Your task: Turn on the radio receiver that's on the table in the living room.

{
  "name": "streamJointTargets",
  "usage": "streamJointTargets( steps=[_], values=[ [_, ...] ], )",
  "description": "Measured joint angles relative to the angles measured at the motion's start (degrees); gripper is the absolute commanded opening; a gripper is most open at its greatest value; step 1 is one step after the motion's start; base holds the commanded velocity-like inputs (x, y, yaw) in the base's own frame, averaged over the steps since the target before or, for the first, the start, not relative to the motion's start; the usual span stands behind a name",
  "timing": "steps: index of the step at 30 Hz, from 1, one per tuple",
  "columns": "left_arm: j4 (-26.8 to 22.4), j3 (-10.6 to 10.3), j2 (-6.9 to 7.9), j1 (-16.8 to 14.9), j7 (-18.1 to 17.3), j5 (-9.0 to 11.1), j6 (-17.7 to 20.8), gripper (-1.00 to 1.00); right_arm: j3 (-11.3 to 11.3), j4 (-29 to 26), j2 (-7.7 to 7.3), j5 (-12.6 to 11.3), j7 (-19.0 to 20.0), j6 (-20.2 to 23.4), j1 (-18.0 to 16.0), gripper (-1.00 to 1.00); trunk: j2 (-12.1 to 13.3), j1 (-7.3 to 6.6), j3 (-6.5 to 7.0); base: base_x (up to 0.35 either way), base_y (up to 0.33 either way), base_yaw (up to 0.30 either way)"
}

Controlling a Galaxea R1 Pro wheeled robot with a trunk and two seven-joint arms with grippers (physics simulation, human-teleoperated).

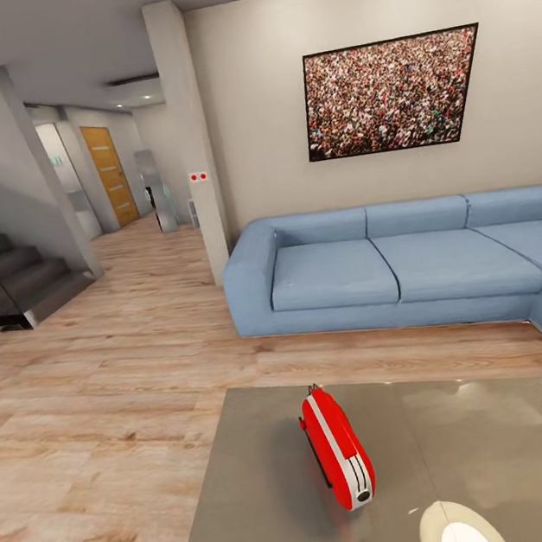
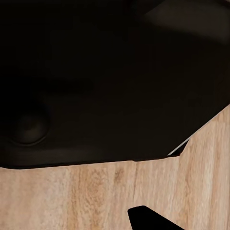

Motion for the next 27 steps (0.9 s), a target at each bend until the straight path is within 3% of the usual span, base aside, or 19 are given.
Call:
streamJointTargets(
  steps=[18,27],
  values=[
    [0.00,0.00,0.00,0.00,0.00,0.04,0.07,1.00,-0.01,0.00,0.00,0.01,0.00,0.21,0.00,1.00,0.00,0.00,0.00,0.000,0.000,0.000],
    [0.00,0.00,-0.04,0.00,0.00,0.01,0.07,1.00,0.06,0.00,0.00,0.05,0.00,0.32,0.00,1.00,3.60,-1.97,1.61,0.000,0.000,0.000]
  ],
)
